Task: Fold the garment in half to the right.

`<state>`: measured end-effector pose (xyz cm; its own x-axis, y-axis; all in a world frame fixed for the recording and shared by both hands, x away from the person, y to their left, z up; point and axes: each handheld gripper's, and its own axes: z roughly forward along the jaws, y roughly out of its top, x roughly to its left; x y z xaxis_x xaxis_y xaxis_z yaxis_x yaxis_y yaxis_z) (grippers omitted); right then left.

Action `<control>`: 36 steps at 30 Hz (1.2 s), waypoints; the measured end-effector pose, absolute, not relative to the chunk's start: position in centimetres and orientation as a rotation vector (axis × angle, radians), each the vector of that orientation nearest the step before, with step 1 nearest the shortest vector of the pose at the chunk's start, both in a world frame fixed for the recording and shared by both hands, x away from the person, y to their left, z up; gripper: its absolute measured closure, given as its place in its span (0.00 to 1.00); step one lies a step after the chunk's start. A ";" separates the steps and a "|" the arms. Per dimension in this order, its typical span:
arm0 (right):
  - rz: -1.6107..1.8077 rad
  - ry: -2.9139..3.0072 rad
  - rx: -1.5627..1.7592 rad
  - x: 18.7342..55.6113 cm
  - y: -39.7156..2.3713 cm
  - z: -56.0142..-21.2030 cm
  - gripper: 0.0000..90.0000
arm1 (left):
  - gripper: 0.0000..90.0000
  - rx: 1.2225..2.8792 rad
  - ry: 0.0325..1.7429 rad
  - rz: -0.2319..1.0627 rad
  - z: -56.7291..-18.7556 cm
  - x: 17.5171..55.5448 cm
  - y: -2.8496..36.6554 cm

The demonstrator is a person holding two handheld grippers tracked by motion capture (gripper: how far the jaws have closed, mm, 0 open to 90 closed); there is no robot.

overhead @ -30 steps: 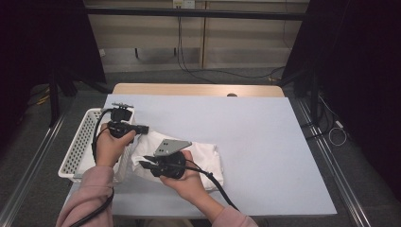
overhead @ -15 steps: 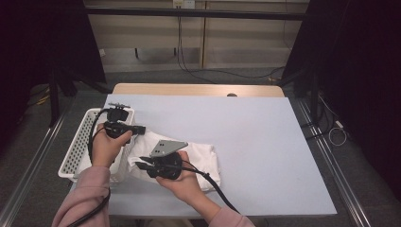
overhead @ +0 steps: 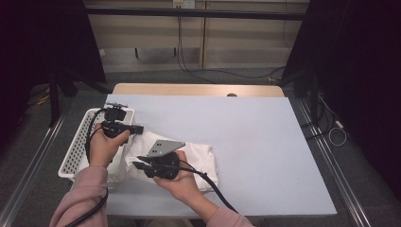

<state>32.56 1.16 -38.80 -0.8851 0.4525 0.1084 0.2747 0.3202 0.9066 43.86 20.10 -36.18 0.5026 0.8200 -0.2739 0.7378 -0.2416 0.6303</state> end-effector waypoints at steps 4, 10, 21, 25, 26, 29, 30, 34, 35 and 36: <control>1.610 2.408 0.663 32.5 1.5 -38.9 0.89 | 0.95 2.021 1.275 0.145 -36.1 43.8 20.3; 1.616 2.407 0.657 32.5 1.7 -38.8 0.89 | 0.95 2.022 1.277 0.145 -36.0 43.8 20.6; 1.611 2.413 0.663 32.6 1.5 -39.0 0.89 | 0.95 2.030 1.277 0.135 -36.2 43.9 20.4; 1.611 2.415 0.668 32.6 1.5 -38.9 0.89 | 0.95 2.027 1.282 0.134 -36.2 43.9 20.3; 1.612 2.414 0.666 32.6 1.5 -38.9 0.89 | 0.95 2.027 1.281 0.135 -36.1 43.9 20.3; 1.613 2.414 0.672 32.6 1.6 -38.9 0.89 | 0.95 2.030 1.277 0.143 -36.1 43.9 20.4; 1.610 2.417 0.670 32.6 1.6 -38.9 0.89 | 0.95 2.032 1.277 0.142 -36.1 43.9 20.4; 1.604 2.417 0.661 32.6 1.5 -38.9 0.89 | 0.95 2.030 1.276 0.138 -36.2 43.9 20.3; 1.606 2.415 0.662 32.5 1.5 -39.0 0.89 | 0.95 2.034 1.273 0.140 -36.2 43.9 20.2; 1.601 2.419 0.671 32.5 1.4 -39.0 0.89 | 0.95 2.031 1.275 0.135 -36.2 43.9 20.1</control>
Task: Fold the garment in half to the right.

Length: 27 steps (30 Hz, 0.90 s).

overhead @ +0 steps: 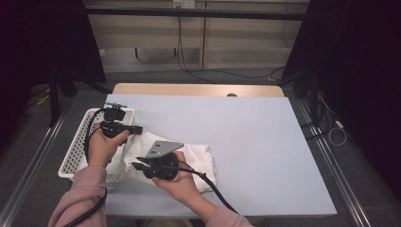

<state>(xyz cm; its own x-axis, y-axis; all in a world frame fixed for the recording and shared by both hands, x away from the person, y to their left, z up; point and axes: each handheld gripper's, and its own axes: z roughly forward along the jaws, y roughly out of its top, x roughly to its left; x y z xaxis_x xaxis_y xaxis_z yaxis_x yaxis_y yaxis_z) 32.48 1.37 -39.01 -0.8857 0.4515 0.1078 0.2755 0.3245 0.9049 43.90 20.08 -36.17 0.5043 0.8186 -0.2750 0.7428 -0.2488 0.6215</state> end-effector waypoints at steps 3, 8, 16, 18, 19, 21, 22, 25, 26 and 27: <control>1.605 2.416 0.672 32.4 1.1 -39.0 0.89 | 0.95 2.049 1.259 0.139 -36.1 44.0 19.7; 1.608 2.403 0.689 32.3 0.3 -38.9 0.89 | 0.95 2.059 1.237 0.137 -36.0 44.1 18.7; 1.610 2.382 0.711 32.1 -1.3 -38.6 0.89 | 0.95 2.085 1.200 0.133 -36.0 44.3 16.9; 1.617 2.375 0.717 32.0 -1.7 -38.6 0.89 | 0.95 2.088 1.197 0.131 -36.0 44.4 16.5; 1.622 2.372 0.727 32.0 -1.8 -38.6 0.89 | 0.95 2.096 1.191 0.125 -36.0 44.4 16.3; 1.620 2.370 0.730 32.0 -2.1 -38.6 0.89 | 0.95 2.090 1.188 0.123 -36.1 44.5 15.9; 1.617 2.370 0.729 32.0 -2.3 -38.6 0.89 | 0.95 2.097 1.184 0.132 -36.1 44.5 15.8; 1.623 2.368 0.738 32.0 -2.7 -38.6 0.89 | 0.95 2.098 1.178 0.117 -36.2 44.5 15.2; 1.625 2.367 0.745 32.0 -2.8 -38.6 0.89 | 0.95 2.101 1.173 0.119 -36.2 44.6 15.1; 1.618 2.368 0.746 32.0 -2.9 -38.6 0.89 | 0.95 2.105 1.172 0.124 -36.2 44.6 15.0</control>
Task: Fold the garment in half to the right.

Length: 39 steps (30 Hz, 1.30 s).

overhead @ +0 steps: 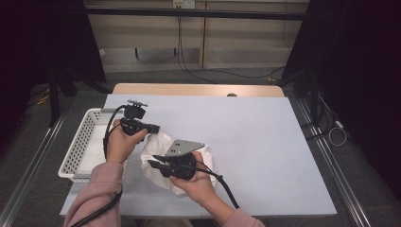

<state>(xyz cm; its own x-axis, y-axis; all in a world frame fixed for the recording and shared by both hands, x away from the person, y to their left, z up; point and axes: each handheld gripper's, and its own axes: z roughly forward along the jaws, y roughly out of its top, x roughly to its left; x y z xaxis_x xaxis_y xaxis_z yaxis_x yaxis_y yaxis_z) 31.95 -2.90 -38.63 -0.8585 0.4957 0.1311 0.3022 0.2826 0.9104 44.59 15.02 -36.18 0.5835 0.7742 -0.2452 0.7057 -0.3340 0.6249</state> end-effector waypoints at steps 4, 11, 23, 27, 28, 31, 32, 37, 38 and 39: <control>1.622 2.360 0.750 31.9 -3.2 -38.6 0.89 | 0.95 2.107 1.166 0.117 -36.3 44.7 14.6; 1.622 2.357 0.765 31.9 -3.7 -38.7 0.89 | 0.95 2.108 1.156 0.112 -36.3 44.7 14.1; 1.633 2.334 0.785 31.7 -4.7 -38.4 0.89 | 0.95 2.113 1.140 0.117 -35.9 44.8 13.4; 1.635 2.330 0.791 31.7 -5.1 -38.3 0.89 | 0.95 2.118 1.129 0.113 -35.8 44.8 13.1; 1.633 2.328 0.787 31.7 -5.2 -38.3 0.89 | 0.95 2.118 1.131 0.115 -35.8 44.8 13.0; 1.632 2.326 0.797 31.7 -5.5 -38.3 0.89 | 0.95 2.121 1.124 0.117 -35.7 44.8 12.8; 1.635 2.324 0.805 31.6 -5.6 -38.3 0.88 | 0.95 2.116 1.129 0.115 -35.7 44.8 12.7; 1.632 2.322 0.812 31.6 -6.2 -38.2 0.88 | 0.95 2.118 1.120 0.115 -35.7 44.8 12.4; 1.632 2.321 0.819 31.6 -6.4 -38.2 0.88 | 0.95 2.114 1.124 0.120 -35.7 44.8 12.2; 1.627 2.321 0.826 31.6 -6.5 -38.2 0.88 | 0.95 2.130 1.113 0.117 -35.6 44.8 12.2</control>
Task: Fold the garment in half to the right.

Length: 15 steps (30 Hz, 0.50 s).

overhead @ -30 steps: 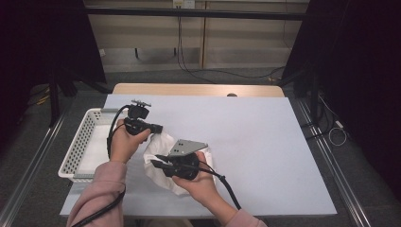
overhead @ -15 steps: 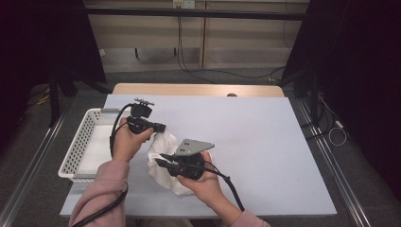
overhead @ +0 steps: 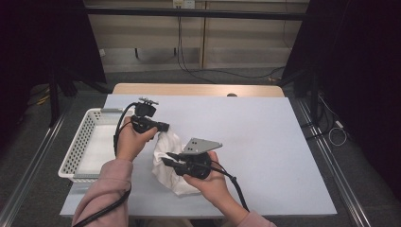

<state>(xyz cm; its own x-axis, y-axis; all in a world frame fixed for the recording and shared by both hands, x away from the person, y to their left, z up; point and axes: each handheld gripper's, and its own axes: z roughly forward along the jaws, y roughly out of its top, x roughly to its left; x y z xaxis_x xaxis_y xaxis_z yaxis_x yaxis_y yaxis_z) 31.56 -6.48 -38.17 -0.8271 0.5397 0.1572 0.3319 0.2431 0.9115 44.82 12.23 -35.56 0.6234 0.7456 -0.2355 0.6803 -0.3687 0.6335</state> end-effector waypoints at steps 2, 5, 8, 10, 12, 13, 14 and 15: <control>1.628 2.318 0.818 31.6 -6.7 -38.1 0.87 | 0.95 2.121 1.116 0.118 -35.6 44.8 11.9; 1.628 2.317 0.824 31.5 -7.2 -38.1 0.87 | 0.95 2.125 1.107 0.114 -35.6 44.9 11.6; 1.627 2.315 0.833 31.5 -7.6 -38.2 0.86 | 0.95 2.138 1.098 0.112 -35.6 44.9 11.4; 1.627 2.312 0.833 31.4 -7.9 -38.2 0.86 | 0.95 2.136 1.097 0.111 -35.6 44.9 11.1; 1.621 2.313 0.839 31.4 -8.2 -38.2 0.86 | 0.95 2.134 1.097 0.105 -35.7 44.9 10.9; 1.619 2.311 0.840 31.3 -8.3 -38.3 0.86 | 0.95 2.142 1.093 0.111 -35.7 44.9 10.9; 1.622 2.309 0.837 31.4 -8.4 -38.3 0.86 | 0.95 2.146 1.086 0.106 -35.8 44.9 10.8; 1.620 2.308 0.843 31.3 -8.5 -38.3 0.86 | 0.95 2.137 1.095 0.104 -35.8 44.9 10.7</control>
<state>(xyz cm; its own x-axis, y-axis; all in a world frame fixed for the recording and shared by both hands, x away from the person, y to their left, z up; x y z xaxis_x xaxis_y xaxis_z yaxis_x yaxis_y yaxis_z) 31.32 -8.53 -38.33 -0.8181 0.5531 0.1576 0.3362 0.2376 0.9113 44.93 10.66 -35.82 0.6358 0.7338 -0.2393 0.6754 -0.3789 0.6327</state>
